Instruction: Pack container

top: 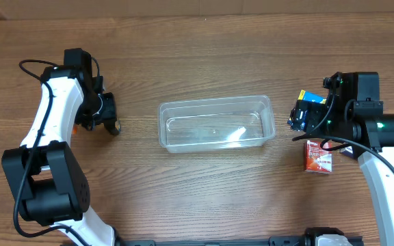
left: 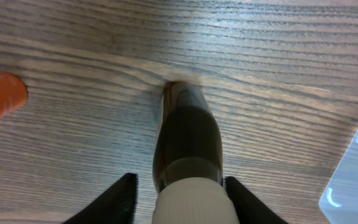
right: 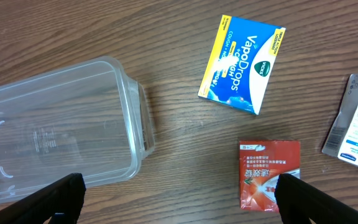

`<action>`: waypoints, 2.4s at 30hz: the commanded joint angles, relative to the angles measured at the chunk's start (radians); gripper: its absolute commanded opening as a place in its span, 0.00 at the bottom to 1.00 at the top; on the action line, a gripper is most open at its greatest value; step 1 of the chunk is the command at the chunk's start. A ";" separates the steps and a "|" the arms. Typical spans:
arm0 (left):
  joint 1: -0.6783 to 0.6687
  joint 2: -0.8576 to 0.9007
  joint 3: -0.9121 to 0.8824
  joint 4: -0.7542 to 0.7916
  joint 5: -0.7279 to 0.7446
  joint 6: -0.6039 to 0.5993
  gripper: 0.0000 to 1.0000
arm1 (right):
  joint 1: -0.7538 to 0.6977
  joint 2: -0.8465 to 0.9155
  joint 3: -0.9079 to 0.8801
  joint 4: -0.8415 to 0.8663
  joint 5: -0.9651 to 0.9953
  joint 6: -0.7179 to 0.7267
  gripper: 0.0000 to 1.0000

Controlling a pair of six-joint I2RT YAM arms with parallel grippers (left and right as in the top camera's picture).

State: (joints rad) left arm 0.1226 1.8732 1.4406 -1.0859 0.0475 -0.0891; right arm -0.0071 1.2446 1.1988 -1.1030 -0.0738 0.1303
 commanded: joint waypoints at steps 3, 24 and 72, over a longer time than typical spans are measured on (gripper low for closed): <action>0.003 0.007 0.015 0.007 -0.006 0.012 0.34 | -0.006 -0.009 0.033 0.002 0.005 -0.006 1.00; 0.001 0.004 0.027 0.012 -0.006 0.010 0.04 | -0.006 -0.009 0.033 0.002 0.005 -0.006 1.00; -0.576 0.087 0.361 -0.293 -0.029 -0.360 0.04 | -0.006 -0.009 0.033 0.008 0.005 -0.005 1.00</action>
State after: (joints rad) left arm -0.4694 1.9373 1.8023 -1.3823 0.0410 -0.4282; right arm -0.0071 1.2446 1.1992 -1.1000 -0.0738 0.1299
